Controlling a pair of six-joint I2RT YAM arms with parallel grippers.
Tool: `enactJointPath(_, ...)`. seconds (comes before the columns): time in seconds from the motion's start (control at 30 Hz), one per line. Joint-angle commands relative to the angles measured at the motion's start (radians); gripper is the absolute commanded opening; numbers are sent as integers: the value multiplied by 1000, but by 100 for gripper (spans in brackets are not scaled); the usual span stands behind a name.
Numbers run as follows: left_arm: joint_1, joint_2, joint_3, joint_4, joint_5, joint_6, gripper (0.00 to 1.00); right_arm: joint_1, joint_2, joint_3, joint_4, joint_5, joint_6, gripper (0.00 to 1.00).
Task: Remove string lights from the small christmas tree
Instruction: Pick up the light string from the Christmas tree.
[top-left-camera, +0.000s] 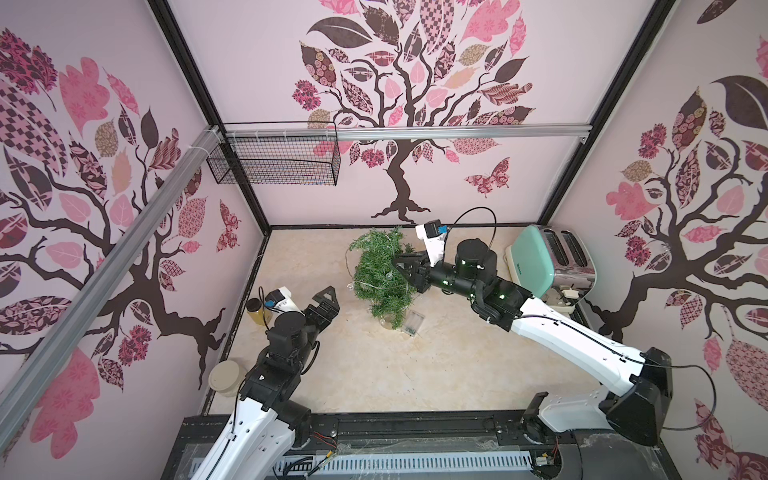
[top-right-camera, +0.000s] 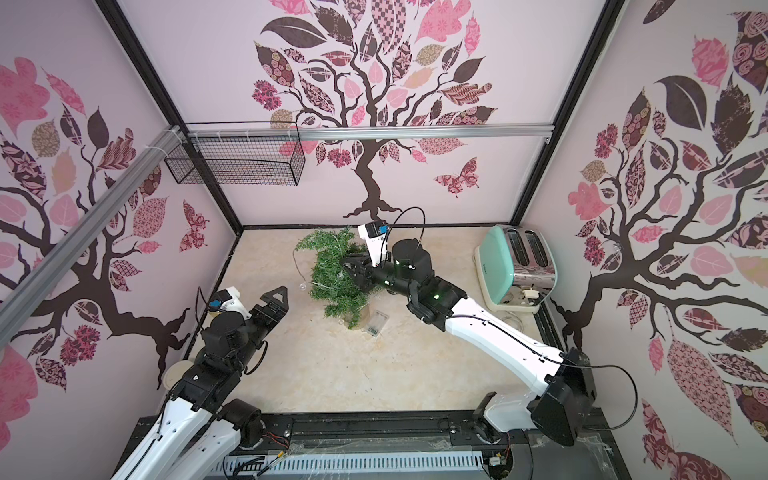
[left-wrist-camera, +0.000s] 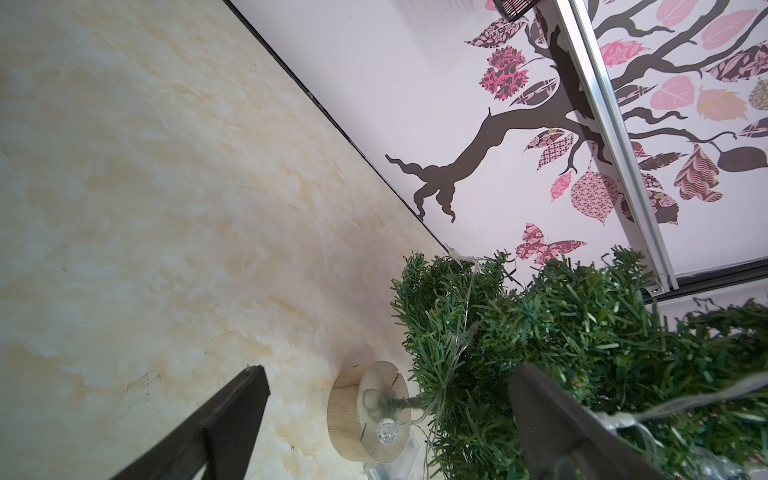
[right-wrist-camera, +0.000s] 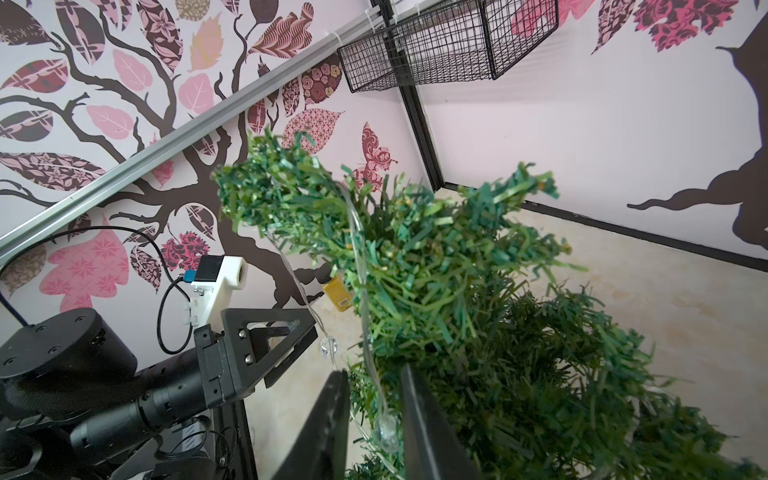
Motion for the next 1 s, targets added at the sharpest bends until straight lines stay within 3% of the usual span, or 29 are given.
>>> enactJointPath(0.0, 1, 0, -6, 14, -10, 12, 97, 6, 3, 49, 17, -18, 9, 23)
enactJointPath(0.43, 1, -3, -12, 14, -15, 9, 97, 7, 8, 62, 24, -14, 19, 13)
enactJointPath(0.67, 2, 0, -11, 15, -12, 6, 97, 8, 10, 75, 8, -8, 18, 1)
enactJointPath(0.97, 1, -12, 7, 7, 2, 0, 97, 7, 1, 143, -82, 55, -23, 0)
